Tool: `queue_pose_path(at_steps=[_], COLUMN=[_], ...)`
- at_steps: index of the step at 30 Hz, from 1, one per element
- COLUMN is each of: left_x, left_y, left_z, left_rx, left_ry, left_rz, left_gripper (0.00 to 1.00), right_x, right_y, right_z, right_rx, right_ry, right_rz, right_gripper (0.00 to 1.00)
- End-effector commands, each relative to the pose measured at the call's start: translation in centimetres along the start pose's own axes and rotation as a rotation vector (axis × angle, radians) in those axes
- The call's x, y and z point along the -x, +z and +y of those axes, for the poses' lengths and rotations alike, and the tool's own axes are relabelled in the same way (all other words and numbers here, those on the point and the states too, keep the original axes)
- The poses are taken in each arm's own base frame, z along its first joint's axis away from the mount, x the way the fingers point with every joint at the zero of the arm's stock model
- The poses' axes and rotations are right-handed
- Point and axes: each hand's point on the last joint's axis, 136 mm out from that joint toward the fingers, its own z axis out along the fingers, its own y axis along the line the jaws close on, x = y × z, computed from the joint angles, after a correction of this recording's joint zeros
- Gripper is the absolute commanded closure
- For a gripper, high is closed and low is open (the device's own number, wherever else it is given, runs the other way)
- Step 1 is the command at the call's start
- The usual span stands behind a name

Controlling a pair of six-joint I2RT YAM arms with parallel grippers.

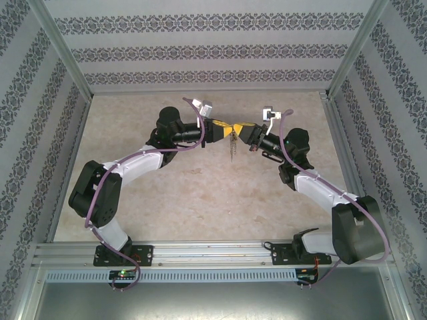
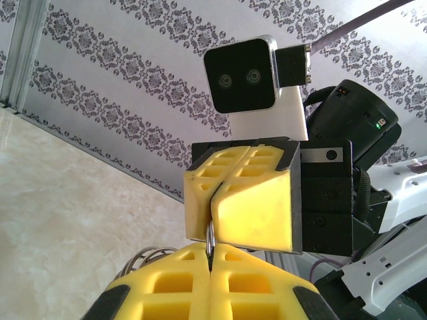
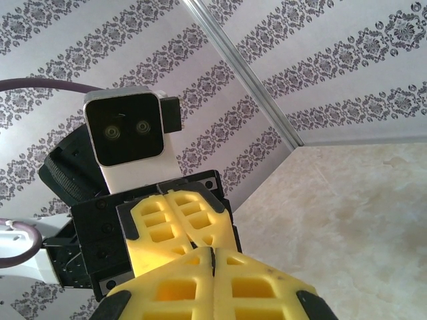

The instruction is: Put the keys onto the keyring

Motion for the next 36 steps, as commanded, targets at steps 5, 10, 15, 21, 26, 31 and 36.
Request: queue_pose_path(at_steps=[5, 10, 15, 21, 26, 31, 36], left_x=[1.5, 2.1, 2.7, 4.6, 5.5, 4.7, 4.8], left_y=[-0.8, -2.2, -2.7, -6.2, -8.5, -6.3, -6.0], left_z=[-0.3, 0.7, 2.0, 6.7, 8.2, 7.1, 9.4], left_rx=[0.028, 0.099, 0.191, 0.582, 0.753, 0.615, 0.667], left_ry=[0.065, 0.097, 0.137, 0.170, 0.275, 0.387, 0.347], left_rz=[-0.039, -0.030, -0.008, -0.121, -0.152, -0.036, 0.020], left_gripper=[0.51, 0.00, 0.00, 0.00, 0.00, 0.00, 0.00], right_x=[0.2, 0.7, 0.9, 1.3, 1.4, 1.9, 2.1], right_y=[0.0, 0.0, -0.1, -0.4, -0.7, -1.0, -1.4], right_z=[0.0, -0.3, -0.9, -1.4, -1.5, -1.4, -1.4], right_rx=[-0.023, -0.045, -0.084, -0.114, -0.130, -0.149, -0.190], right_ry=[-0.064, -0.085, -0.087, -0.104, -0.113, -0.134, -0.176], right_rz=[0.025, 0.033, 0.057, 0.059, 0.057, 0.061, 0.096], right_gripper=[1.00, 1.00, 1.00, 1.00, 1.00, 1.00, 1.00])
